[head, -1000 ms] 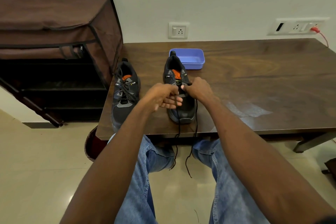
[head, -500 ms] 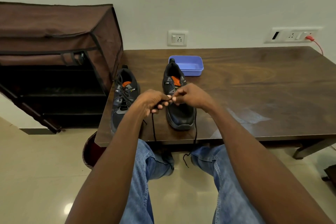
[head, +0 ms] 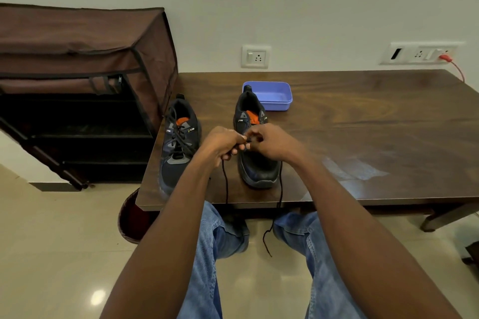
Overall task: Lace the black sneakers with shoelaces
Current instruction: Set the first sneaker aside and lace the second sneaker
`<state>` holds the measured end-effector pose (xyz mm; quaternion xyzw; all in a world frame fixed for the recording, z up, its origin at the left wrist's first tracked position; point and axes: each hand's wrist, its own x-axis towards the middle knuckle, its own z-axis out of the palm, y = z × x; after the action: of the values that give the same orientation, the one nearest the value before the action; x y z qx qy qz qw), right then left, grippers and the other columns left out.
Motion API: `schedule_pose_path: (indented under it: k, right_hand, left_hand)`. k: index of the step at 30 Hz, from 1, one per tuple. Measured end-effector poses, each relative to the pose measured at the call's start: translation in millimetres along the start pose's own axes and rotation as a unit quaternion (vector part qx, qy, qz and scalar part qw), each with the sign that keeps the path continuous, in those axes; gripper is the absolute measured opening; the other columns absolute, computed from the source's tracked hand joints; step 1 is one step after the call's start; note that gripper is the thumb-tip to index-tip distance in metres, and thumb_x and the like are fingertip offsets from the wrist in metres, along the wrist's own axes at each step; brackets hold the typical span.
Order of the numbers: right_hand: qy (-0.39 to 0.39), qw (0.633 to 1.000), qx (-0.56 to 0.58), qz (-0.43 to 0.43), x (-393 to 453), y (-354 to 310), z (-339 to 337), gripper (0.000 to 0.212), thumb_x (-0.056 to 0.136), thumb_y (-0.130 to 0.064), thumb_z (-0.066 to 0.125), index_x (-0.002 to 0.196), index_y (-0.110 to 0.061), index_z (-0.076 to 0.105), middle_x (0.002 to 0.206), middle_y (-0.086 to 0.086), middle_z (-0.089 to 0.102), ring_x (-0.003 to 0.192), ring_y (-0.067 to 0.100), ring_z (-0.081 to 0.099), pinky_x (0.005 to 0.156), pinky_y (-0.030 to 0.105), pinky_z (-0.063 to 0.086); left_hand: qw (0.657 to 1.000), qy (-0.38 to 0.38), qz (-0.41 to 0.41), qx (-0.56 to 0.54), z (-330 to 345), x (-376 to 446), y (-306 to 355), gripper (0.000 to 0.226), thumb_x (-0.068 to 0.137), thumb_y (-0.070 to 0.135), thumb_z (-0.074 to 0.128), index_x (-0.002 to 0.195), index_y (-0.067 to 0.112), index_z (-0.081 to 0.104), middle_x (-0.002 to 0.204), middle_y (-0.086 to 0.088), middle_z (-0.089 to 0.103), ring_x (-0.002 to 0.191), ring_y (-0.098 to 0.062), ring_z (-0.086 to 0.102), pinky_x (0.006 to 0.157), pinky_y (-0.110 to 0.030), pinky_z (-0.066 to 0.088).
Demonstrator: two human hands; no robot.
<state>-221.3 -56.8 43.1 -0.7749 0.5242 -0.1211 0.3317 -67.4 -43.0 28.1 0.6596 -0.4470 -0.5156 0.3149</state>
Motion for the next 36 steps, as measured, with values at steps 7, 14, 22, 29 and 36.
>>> schedule_pose_path:
  k: [7, 14, 22, 29, 36]
  right_hand:
    - [0.238, 0.931, -0.099, 0.258, -6.0, 41.6, -33.1, 0.018, 0.097, -0.02, 0.057, 0.101, -0.008, 0.069, 0.102, 0.012, 0.071, 0.095, 0.029, 0.065, 0.08, 0.037, 0.052]
    - [0.084, 0.993, 0.068, 0.055, -8.6, 5.5, -11.4, 0.046, 0.087, -0.014, 0.072, 0.131, -0.016, 0.06, 0.12, -0.002, 0.062, 0.109, 0.017, 0.059, 0.087, 0.029, 0.046]
    - [0.206, 0.95, -0.093, 0.216, -7.9, 25.0, -25.3, 0.015, 0.095, -0.015, 0.057, 0.095, -0.008, 0.071, 0.095, 0.011, 0.071, 0.092, 0.029, 0.068, 0.085, 0.041, 0.055]
    - [0.156, 0.981, -0.078, 0.09, -6.9, 17.8, -13.5, 0.032, 0.086, -0.014, 0.067, 0.117, -0.015, 0.065, 0.113, 0.002, 0.065, 0.109, 0.022, 0.057, 0.095, 0.038, 0.047]
    - [0.136, 0.984, -0.013, 0.116, -0.4, 11.1, -7.4, 0.017, 0.091, -0.007, 0.058, 0.082, -0.015, 0.07, 0.088, 0.004, 0.071, 0.087, 0.02, 0.066, 0.08, 0.039, 0.054]
  left_hand:
    - [0.998, 0.036, -0.032, -0.033, -12.8, 4.3, -4.7, 0.015, 0.094, 0.014, 0.064, 0.08, 0.01, 0.067, 0.06, 0.002, 0.058, 0.046, -0.007, 0.04, 0.037, -0.019, 0.024]
    - [0.999, 0.009, -0.01, -0.045, 1.2, 1.5, 0.4, 0.01, 0.094, 0.01, 0.062, 0.09, 0.005, 0.069, 0.061, 0.002, 0.061, 0.047, -0.007, 0.042, 0.038, -0.019, 0.025]
    - [0.995, 0.026, -0.027, -0.096, -10.1, 4.6, -2.2, 0.009, 0.093, 0.006, 0.06, 0.087, 0.006, 0.067, 0.066, -0.002, 0.062, 0.05, -0.008, 0.044, 0.038, -0.018, 0.028]
    - [0.995, -0.012, -0.009, -0.103, -0.4, 7.6, -1.4, 0.014, 0.095, -0.001, 0.056, 0.091, 0.004, 0.068, 0.073, -0.006, 0.067, 0.052, -0.008, 0.054, 0.042, -0.017, 0.04]
    - [0.995, -0.001, -0.015, -0.101, -5.0, 11.1, -4.2, 0.009, 0.092, 0.004, 0.064, 0.085, 0.009, 0.067, 0.067, -0.003, 0.067, 0.047, -0.006, 0.054, 0.042, -0.017, 0.039]
